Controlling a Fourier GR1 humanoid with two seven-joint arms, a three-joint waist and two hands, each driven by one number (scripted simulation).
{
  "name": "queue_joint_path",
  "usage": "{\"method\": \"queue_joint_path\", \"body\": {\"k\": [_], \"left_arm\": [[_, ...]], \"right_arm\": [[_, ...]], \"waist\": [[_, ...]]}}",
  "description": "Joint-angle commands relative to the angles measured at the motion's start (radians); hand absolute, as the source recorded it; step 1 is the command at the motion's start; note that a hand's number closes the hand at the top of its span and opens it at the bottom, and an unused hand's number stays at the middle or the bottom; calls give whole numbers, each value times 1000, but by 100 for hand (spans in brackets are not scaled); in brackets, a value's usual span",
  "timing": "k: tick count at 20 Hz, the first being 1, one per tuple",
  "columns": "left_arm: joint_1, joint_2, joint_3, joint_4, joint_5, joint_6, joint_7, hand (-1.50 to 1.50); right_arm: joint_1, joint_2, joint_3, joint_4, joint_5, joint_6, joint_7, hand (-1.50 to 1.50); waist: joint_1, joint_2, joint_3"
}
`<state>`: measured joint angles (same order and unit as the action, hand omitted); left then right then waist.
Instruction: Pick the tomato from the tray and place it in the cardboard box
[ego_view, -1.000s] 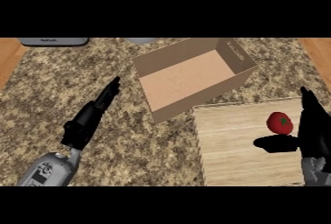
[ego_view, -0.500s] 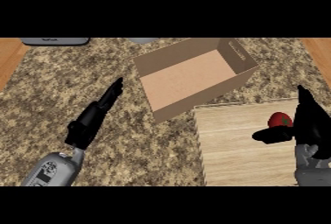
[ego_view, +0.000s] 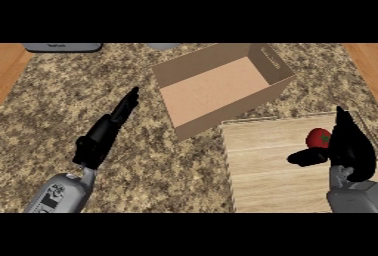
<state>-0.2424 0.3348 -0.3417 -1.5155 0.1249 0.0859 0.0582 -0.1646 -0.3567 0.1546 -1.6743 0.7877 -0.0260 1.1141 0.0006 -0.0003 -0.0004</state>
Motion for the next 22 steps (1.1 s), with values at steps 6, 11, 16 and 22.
{"method": "queue_joint_path", "body": {"k": [6,11,16,22], "left_arm": [[-4,-34,74,29,-45,-50,-8,0],[15,-67,53,17,-95,-52,-11,0],[35,-107,79,18,-115,-77,-15,0],[22,-120,101,-44,-140,-114,64,0]], "right_arm": [[-19,65,-70,50,55,48,38,-150],[-80,125,-90,164,62,67,22,-150],[-19,140,-110,127,74,87,0,-150],[-10,154,-152,210,71,76,-72,-150]], "waist": [[0,0,0],[3,1,0],[-1,0,0],[-1,0,0]]}}
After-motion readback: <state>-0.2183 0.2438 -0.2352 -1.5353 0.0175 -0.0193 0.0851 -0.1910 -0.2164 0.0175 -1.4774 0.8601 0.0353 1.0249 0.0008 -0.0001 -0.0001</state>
